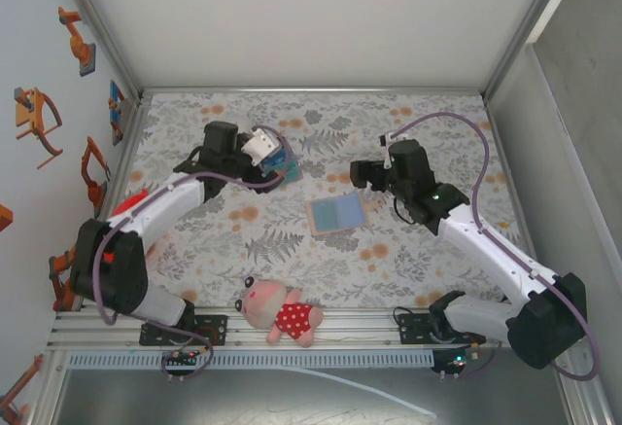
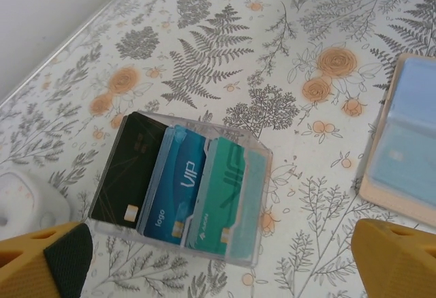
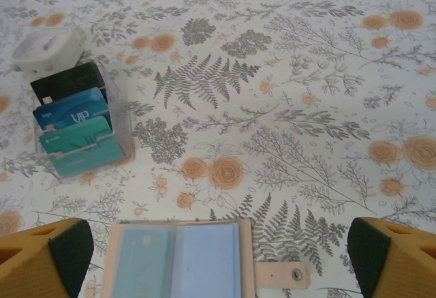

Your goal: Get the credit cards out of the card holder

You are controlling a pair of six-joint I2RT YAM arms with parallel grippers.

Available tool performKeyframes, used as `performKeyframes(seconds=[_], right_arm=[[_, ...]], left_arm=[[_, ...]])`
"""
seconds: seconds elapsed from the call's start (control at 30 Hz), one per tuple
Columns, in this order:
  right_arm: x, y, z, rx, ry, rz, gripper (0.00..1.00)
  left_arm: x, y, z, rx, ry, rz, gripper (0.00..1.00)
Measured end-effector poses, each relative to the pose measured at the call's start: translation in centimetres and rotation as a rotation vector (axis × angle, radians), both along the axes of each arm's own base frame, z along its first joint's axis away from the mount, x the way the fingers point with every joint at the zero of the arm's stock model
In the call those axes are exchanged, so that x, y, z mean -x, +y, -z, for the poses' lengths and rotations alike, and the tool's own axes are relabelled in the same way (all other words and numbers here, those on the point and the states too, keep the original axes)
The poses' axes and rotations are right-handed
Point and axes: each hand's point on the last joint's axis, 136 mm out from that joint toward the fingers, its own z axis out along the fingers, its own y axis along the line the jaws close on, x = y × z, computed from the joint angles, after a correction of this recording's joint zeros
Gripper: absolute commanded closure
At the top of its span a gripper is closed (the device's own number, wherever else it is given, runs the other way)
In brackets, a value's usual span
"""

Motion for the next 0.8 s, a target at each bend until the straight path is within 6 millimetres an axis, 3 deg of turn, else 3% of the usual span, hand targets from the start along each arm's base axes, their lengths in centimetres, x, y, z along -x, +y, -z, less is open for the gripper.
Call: performKeyframes(seconds=[0.17, 0.5, 0.8], right_arm=[[0.4, -0.8, 1.2, 0.024, 0.030, 0.030, 0.01], [2.1, -2.1, 4.6, 0.037, 0.126, 0.080, 0.01], [3.3, -1.9, 8.4, 0.061, 0.232, 0.093, 0.02]], left_arm=[[2.7, 0.8, -1.1, 0.073, -0.054, -0.097, 0.03], [5.3, 5.4, -4.8, 0.285, -0.162, -0.352, 0.03], [6.5, 8.9, -5.2, 0.414, -0.187, -0.554, 0.03]])
